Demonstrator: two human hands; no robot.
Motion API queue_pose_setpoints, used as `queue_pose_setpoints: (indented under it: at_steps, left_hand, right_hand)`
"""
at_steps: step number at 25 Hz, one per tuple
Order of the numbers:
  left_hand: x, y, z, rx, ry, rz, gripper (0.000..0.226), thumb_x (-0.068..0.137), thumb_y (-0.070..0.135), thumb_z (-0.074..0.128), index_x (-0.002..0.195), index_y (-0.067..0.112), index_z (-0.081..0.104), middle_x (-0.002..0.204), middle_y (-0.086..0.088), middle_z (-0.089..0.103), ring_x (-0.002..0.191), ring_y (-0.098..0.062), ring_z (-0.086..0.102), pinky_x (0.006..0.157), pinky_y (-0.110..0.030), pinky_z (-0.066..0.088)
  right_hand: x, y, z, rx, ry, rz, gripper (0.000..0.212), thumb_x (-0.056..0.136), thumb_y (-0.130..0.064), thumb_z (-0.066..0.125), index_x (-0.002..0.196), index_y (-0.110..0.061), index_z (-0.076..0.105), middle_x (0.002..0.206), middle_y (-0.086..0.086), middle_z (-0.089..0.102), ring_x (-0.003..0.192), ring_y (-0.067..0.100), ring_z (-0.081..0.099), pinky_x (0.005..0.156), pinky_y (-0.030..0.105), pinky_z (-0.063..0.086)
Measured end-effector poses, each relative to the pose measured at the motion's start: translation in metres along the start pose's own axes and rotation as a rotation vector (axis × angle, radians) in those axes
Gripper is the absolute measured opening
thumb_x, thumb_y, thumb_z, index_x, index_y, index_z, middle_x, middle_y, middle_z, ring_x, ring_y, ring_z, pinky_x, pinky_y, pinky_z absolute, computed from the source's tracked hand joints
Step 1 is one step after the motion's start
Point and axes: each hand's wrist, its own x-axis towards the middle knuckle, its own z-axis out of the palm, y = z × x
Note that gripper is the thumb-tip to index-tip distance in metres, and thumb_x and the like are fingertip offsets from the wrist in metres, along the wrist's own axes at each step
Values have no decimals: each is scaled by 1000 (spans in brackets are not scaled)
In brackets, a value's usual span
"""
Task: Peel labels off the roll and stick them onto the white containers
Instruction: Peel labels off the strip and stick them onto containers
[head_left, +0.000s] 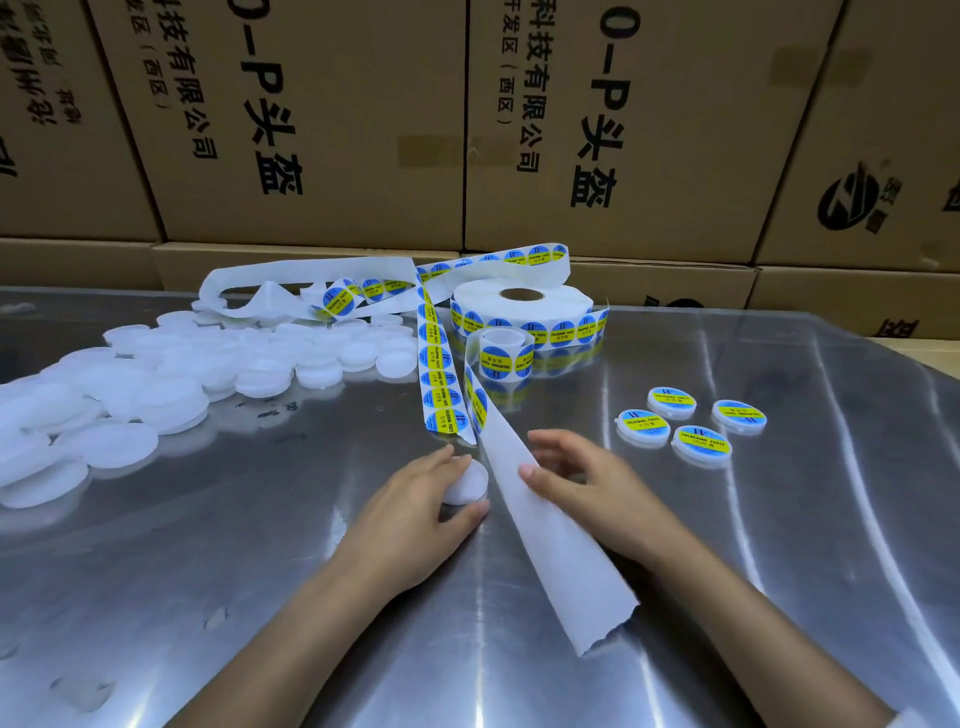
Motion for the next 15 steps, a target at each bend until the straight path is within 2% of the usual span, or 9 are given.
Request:
queue_pose_setpoints:
  at_steps: [3, 4, 6, 7, 9, 10, 12, 14, 15]
  left_hand:
    - [-1, 3, -4, -13, -25, 28, 31, 92, 40, 53, 122, 36, 60, 137, 13, 52, 130, -1, 40, 101, -21, 36]
    - [-1, 5, -5, -48, -17, 26, 25, 93, 41, 51, 115, 39, 63, 126, 16, 61, 122, -1, 49, 96, -24, 41]
    - [1, 6, -8, -143, 34, -14, 22, 95, 42, 46, 94, 36, 67, 88, 16, 69, 90, -7, 61, 79, -27, 47]
    - [2, 5, -8, -192, 76, -44, 27, 96, 41, 45, 83, 30, 65, 71, 12, 64, 76, -11, 58, 71, -26, 45]
    - [5, 2, -9, -288, 135, -112, 37, 96, 40, 45, 65, 22, 54, 57, 6, 50, 61, -13, 46, 59, -21, 38]
    - [6, 0, -9, -320, 148, -153, 39, 96, 39, 46, 62, 20, 50, 56, 6, 46, 59, -13, 41, 55, -20, 33]
    - [7, -4, -9, -321, 175, -205, 33, 95, 35, 50, 66, 21, 55, 60, 7, 51, 63, -13, 46, 57, -17, 34]
    - [9, -5, -9, -293, 226, -197, 12, 93, 29, 56, 92, 23, 67, 86, 8, 64, 85, -11, 59, 77, -20, 44]
    - [9, -3, -9, -275, 243, -178, 20, 91, 28, 59, 108, 20, 67, 102, 6, 65, 99, -11, 59, 87, -22, 44]
  right_hand:
    - [0, -2, -1, 1, -45, -8, 44, 85, -7, 56, 124, -28, 56, 93, -8, 72, 87, 7, 63, 82, 31, 50]
    - [-1, -3, -2, 39, -52, -1, 46, 83, -1, 52, 121, -27, 58, 85, -7, 71, 77, 6, 61, 73, 27, 49]
    - [-3, -7, -5, 145, -59, 49, 41, 81, 4, 47, 107, -23, 63, 73, -5, 67, 65, 5, 57, 61, 19, 44]
    - [-4, -11, -6, 188, -68, 84, 35, 80, 5, 46, 97, -20, 64, 71, -3, 66, 65, 6, 56, 61, 20, 42]
    - [-4, -15, -9, 195, -92, 131, 14, 78, -2, 50, 78, -11, 60, 68, -1, 59, 66, 11, 52, 64, 26, 39]
    - [-6, -18, -10, 171, -112, 148, 4, 75, -11, 53, 74, -7, 55, 67, 0, 52, 66, 13, 48, 65, 28, 35]
    - [-11, -28, -12, 128, -170, 175, 22, 64, -26, 52, 73, -6, 48, 69, 1, 41, 67, 14, 40, 64, 30, 28]
    - [-13, -33, -11, 134, -190, 182, 24, 60, -29, 50, 74, -9, 47, 71, 2, 38, 68, 15, 38, 64, 31, 27]
    - [-14, -34, -11, 141, -201, 168, 27, 61, -28, 50, 75, -5, 47, 73, 2, 39, 69, 15, 39, 65, 31, 27]
